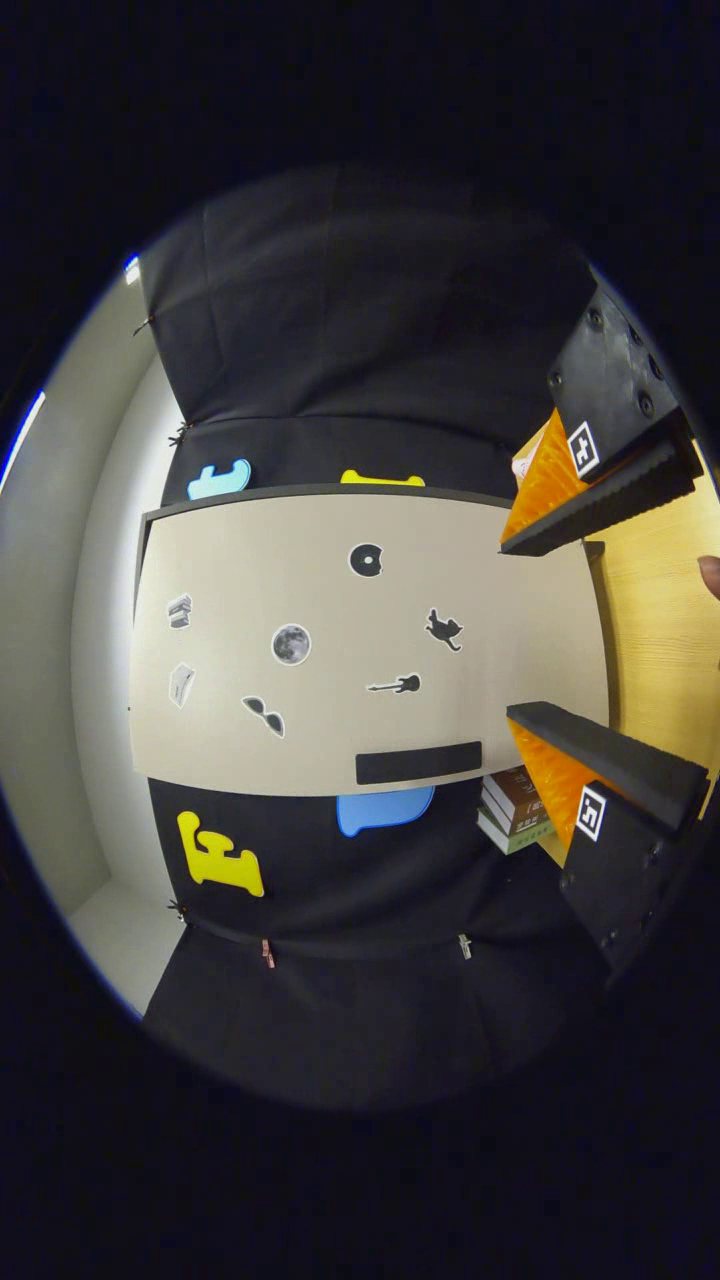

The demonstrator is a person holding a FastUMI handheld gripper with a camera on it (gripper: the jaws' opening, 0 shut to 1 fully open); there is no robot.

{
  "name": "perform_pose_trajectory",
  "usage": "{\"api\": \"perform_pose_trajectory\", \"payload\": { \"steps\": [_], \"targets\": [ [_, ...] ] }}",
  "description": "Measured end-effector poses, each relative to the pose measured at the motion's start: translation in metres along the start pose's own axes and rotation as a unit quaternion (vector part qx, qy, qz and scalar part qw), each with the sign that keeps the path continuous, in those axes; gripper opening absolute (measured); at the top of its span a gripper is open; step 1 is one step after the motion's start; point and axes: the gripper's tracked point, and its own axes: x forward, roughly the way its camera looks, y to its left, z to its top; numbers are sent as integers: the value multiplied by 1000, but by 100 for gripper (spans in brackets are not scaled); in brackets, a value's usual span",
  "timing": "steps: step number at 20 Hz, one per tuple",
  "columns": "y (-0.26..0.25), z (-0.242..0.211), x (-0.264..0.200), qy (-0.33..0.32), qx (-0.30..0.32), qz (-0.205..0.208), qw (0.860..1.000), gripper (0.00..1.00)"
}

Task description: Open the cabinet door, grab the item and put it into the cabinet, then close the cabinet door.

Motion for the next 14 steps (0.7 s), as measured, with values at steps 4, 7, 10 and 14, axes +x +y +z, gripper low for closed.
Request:
{"api": "perform_pose_trajectory", "payload": {
  "steps": [4,7,10,14],
  "targets": [
    [-3,-2,0,3,-4,-2,1000,96],
    [-5,-2,1,4,1,-5,1000,95],
    [-5,2,3,0,1,-5,1000,95],
    [-2,4,4,-3,1,-3,1000,95]
  ]
}}
